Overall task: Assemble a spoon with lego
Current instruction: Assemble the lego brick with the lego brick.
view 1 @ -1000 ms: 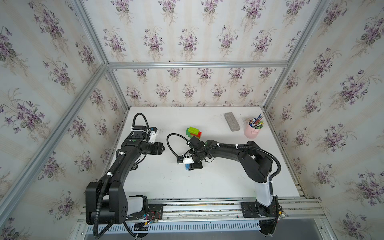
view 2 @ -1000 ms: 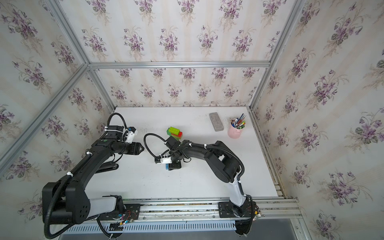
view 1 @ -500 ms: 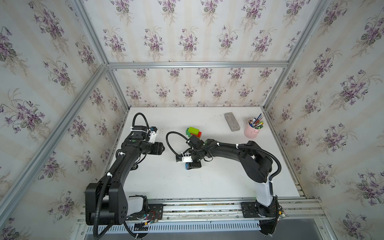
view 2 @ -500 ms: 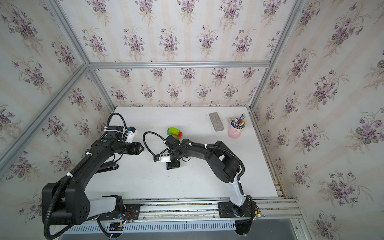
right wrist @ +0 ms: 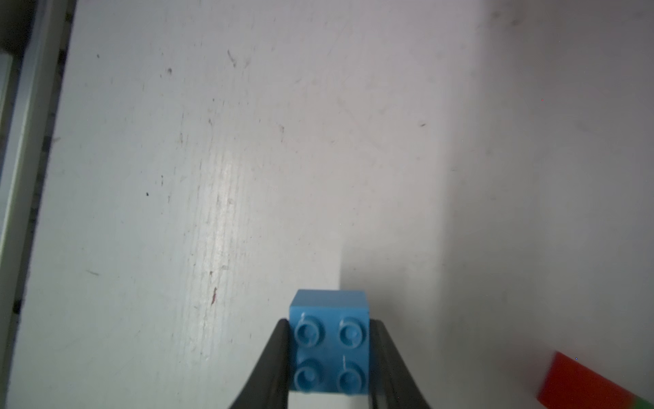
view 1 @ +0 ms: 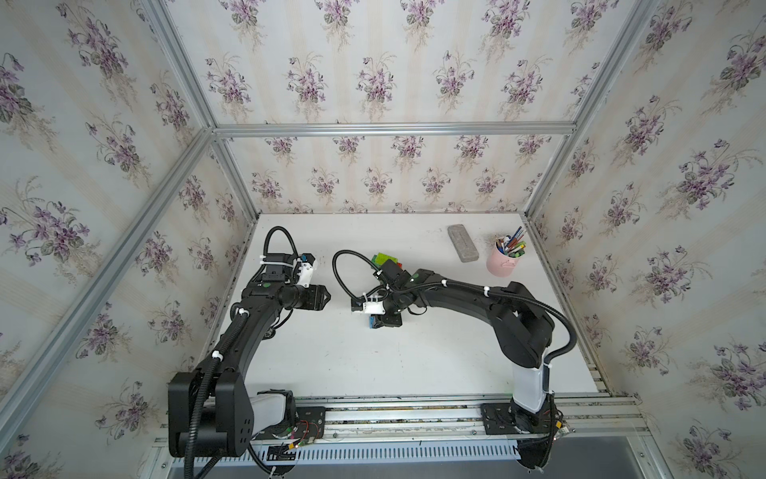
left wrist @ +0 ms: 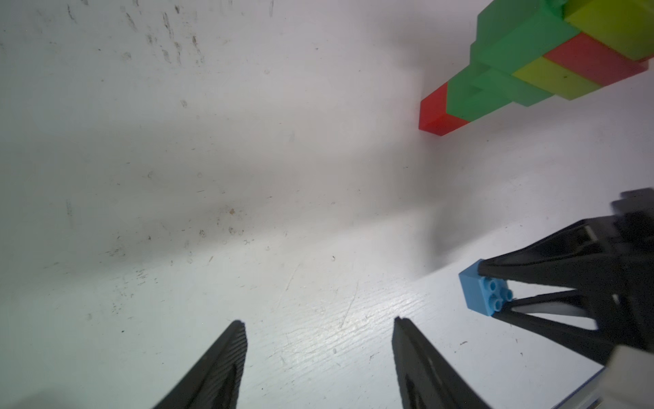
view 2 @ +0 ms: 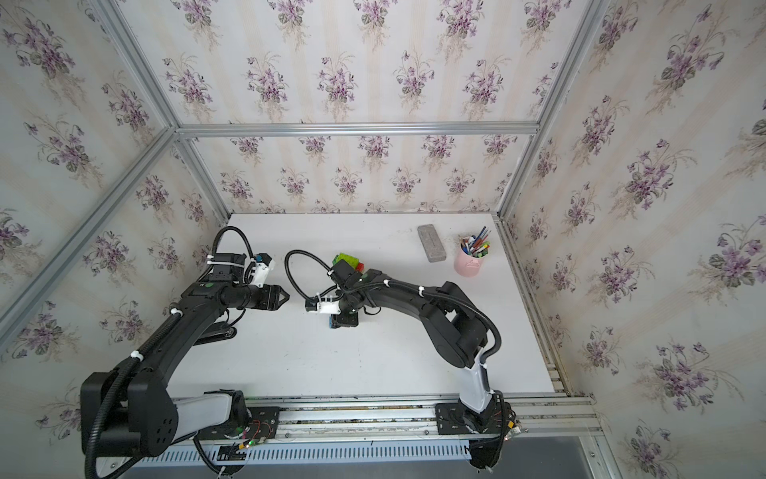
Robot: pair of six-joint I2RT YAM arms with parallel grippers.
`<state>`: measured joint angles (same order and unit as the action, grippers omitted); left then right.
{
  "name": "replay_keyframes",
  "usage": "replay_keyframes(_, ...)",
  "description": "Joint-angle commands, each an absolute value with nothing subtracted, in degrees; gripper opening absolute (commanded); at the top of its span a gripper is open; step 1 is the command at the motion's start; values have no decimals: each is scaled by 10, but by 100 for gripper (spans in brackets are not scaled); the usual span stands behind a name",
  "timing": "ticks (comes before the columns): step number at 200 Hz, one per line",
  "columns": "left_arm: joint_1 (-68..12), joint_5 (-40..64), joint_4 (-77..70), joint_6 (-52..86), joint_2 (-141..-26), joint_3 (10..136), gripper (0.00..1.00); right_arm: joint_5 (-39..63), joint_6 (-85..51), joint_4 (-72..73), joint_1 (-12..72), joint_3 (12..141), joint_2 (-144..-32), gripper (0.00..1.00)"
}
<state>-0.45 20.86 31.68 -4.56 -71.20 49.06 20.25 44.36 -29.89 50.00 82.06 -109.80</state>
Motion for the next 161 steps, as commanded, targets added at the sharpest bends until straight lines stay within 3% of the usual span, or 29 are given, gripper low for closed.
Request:
replay_keyframes(1,-24,242,236,-2,-683,458,68,180,405,-358,480,867,-1056,25)
replay_keyframes(67,-202,153,-102,47,-645,325,65,83,342,-526,419,1110,-1098,26)
replay_keyframes(93,-246,137,-127,4,-679,332,65,69,314,-587,417,1243,-1170,27)
replay_keyframes(161,-258,147,-159,1,-725,333,66,53,307,-587,413,1274,-1207,29)
